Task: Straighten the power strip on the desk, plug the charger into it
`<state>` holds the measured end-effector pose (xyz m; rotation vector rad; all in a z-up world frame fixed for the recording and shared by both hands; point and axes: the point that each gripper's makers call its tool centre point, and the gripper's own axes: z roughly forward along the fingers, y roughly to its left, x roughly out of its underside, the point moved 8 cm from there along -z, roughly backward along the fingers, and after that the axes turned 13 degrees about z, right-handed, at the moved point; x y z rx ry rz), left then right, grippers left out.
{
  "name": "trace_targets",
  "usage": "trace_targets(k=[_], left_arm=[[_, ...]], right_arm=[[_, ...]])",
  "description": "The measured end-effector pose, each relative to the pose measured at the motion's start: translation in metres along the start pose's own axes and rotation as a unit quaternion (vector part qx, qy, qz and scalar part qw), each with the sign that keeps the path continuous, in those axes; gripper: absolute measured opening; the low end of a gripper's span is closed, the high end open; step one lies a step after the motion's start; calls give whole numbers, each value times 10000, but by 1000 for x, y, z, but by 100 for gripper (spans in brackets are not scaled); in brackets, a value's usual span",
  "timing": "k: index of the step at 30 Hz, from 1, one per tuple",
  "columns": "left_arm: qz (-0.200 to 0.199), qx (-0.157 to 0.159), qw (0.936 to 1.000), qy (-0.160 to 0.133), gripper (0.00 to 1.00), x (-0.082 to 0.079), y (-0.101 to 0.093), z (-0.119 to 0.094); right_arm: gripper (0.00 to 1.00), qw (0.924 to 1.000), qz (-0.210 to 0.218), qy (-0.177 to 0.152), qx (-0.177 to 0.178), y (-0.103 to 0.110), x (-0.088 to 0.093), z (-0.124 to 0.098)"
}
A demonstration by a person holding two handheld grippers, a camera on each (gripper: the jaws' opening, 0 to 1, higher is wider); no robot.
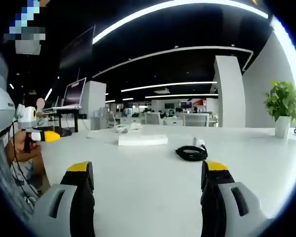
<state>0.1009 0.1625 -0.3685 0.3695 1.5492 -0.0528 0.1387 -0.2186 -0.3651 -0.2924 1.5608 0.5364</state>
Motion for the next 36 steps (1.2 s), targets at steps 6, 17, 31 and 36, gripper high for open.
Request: trace_targets(k=[6,17,31,36], left_arm=[[171,200,9995,-165,99,-12,-5,11],[422,484,9974,-322,99,-26,-3,32],[278,739,9953,-557,99,-41,15,69],[223,802,9946,-620,99,-47,20,83]], right_arm=[[89,9996,-190,-60,-221,1,-14,14],[89,9943,-492,-349,-876,10,-65,37],[88,9902,-447,-200,-1306,0,-87,97],[88,9908,-475,-174,-1258,-3,-90,116]])
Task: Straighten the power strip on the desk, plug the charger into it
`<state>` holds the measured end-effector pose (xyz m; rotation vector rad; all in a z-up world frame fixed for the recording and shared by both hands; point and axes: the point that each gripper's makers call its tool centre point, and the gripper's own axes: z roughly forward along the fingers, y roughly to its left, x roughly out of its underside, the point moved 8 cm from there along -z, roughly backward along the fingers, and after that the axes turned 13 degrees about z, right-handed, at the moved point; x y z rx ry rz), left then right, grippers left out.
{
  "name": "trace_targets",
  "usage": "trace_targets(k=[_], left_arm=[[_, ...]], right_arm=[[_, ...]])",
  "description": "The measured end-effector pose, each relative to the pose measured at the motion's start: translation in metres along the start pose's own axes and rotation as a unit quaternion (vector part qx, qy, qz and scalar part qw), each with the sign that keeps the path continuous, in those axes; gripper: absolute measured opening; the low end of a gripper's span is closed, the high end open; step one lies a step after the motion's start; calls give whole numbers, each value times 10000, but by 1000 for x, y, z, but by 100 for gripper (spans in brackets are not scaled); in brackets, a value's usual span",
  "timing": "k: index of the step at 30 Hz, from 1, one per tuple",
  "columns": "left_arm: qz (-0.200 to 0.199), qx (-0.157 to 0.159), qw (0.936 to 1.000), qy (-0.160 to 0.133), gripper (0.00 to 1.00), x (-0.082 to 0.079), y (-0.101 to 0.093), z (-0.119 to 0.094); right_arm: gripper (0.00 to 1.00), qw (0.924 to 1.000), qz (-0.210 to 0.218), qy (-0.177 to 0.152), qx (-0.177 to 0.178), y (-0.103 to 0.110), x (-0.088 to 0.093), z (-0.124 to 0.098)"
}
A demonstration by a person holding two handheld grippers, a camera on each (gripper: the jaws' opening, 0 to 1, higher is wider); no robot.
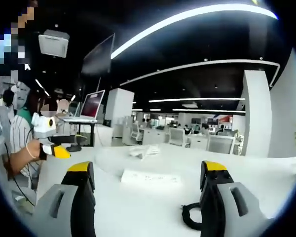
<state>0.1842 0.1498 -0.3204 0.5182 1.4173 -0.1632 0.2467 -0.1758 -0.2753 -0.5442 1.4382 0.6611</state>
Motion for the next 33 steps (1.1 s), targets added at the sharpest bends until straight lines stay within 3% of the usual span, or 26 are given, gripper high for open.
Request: trace_targets(k=[10,14,18,23,30,33], left_arm=[[-107,-72,9999,-26,99,2,11,25],[-188,-165,9997,31,99,8,18,39],[239,-343,9991,117,99,11,21,53],[236,-378,9989,147,99,16,20,69],[87,-595,9982,-57,99,16,17,76],[68,-611,9981,-105,92,17,17,78]], right_arm=[[87,9996,-279,-39,62,-10,-9,30],[87,9995,-244,-15,182,-26,-3,45],[86,9993,-199,-71,297,-40,5,58],[86,9992,-171,-116,333,-52,13,68],[86,9994,-128,-248,189,-69,18,78],[85,9995,-101,-274,96,-74,21,81]])
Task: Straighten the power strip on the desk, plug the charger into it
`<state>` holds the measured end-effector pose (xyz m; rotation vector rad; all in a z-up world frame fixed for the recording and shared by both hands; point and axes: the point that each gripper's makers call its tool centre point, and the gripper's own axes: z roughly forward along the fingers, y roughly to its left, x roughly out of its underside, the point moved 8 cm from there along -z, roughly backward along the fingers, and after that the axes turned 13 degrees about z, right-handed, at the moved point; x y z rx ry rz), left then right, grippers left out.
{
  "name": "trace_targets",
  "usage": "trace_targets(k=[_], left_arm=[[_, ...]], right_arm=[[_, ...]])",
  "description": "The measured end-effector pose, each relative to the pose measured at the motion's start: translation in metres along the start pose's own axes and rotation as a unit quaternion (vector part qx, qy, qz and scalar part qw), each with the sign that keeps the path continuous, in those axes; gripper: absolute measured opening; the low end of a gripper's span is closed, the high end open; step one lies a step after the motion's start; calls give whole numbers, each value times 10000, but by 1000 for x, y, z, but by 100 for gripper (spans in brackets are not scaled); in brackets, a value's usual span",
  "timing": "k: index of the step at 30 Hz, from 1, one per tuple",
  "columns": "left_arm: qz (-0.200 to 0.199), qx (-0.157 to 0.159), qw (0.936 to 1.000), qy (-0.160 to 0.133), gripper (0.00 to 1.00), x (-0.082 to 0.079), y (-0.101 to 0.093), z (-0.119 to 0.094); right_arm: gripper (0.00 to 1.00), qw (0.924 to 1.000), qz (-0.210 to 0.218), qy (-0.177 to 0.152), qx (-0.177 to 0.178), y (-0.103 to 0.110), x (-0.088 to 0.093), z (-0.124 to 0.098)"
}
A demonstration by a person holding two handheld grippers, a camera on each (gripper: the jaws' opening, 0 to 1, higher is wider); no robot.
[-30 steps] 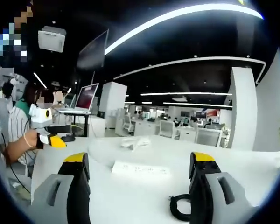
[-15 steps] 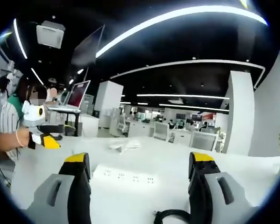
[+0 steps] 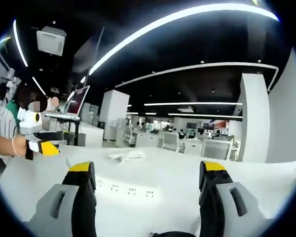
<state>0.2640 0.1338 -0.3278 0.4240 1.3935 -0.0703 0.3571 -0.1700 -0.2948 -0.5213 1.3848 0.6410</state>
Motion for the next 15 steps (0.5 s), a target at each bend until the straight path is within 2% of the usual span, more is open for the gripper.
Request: trace_targets(k=[3,6,9,12,15], left_arm=[[-86,50,9999,-36,92,1,-2,2],[-209,142,9996,-88,98,2,-5,4],[-238,158,9996,-79,95,3,-8,7],[-184,174,9996,-94,96,3,-10,7],[-187,196,9996,-115,99,3,-11,7]], right_arm=[[85,10000,-18,12,-74,-3,4,2],[85,9998,-83,132,-124,-7,9,5],[85,9995,-143,180,-208,-11,14,8],[81,9992,9,130,-369,-12,16,11],[84,9992,36,130,-383,-12,17,12]])
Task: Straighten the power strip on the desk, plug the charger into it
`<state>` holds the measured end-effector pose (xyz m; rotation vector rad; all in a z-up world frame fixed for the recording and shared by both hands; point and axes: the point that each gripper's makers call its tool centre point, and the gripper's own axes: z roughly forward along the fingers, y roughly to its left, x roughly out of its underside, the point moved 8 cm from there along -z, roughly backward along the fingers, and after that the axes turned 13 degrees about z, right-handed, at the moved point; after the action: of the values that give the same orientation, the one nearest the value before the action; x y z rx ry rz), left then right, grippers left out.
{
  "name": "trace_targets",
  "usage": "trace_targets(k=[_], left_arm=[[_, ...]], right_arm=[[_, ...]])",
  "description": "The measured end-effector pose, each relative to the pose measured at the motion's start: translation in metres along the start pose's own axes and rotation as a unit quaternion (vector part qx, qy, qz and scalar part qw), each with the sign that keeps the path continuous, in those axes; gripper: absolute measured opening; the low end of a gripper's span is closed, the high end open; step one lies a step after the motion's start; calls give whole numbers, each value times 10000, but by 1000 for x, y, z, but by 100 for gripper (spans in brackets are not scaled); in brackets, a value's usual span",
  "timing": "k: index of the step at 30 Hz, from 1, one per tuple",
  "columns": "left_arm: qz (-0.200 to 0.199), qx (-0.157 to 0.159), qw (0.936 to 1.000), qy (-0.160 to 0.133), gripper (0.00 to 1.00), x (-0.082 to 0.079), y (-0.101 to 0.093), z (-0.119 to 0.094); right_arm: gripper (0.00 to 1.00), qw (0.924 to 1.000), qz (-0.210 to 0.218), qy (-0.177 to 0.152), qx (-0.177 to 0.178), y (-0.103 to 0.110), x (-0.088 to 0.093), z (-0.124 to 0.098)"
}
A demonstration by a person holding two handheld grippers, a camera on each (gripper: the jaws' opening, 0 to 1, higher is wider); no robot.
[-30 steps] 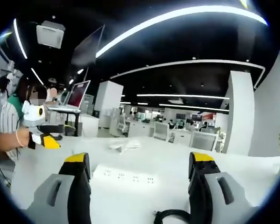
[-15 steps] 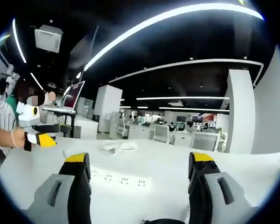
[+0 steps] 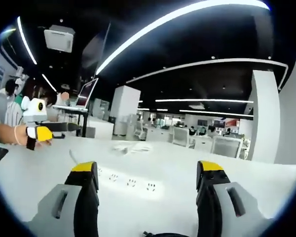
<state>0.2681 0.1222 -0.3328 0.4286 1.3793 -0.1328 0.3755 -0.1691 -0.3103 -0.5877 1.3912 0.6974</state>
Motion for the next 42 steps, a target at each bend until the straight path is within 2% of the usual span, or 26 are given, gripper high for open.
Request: trace_targets(k=[3,6,9,14,19,25,30,32,35,37,42], left_arm=[[-28,29,10000,-34,99,0,-1,0],[-89,123,9997,-195,99,-2,-5,2],[-131,181,9996,-181,99,-1,-7,3],[30,177,9998,87,99,8,-12,7],[75,153,9995,251,91,15,-15,8],[168,0,9988,466,89,25,-16,11],[206,-60,9978,630,84,32,-16,15],[160,-87,9970,752,83,37,-17,17],[76,-152,9956,924,82,43,-15,18],[-188,-131,9938,1092,80,49,-16,19],[-240,-140,9932,1129,73,53,-13,22]], right_arm=[[85,10000,3,13,-8,-2,1,1],[85,9999,-91,44,-54,-4,5,5],[85,9998,-111,152,-78,-6,8,8],[82,9987,-366,290,-219,-10,19,17],[80,9986,-334,264,-306,-16,25,23],[76,9983,-294,381,-320,-24,32,29],[65,9978,-280,464,-388,-29,37,35],[63,9975,-296,495,-413,-31,41,37],[63,9968,-301,640,-382,-37,49,43],[63,9960,-352,748,-348,-40,54,45],[60,9947,-400,887,-339,-45,60,51]])
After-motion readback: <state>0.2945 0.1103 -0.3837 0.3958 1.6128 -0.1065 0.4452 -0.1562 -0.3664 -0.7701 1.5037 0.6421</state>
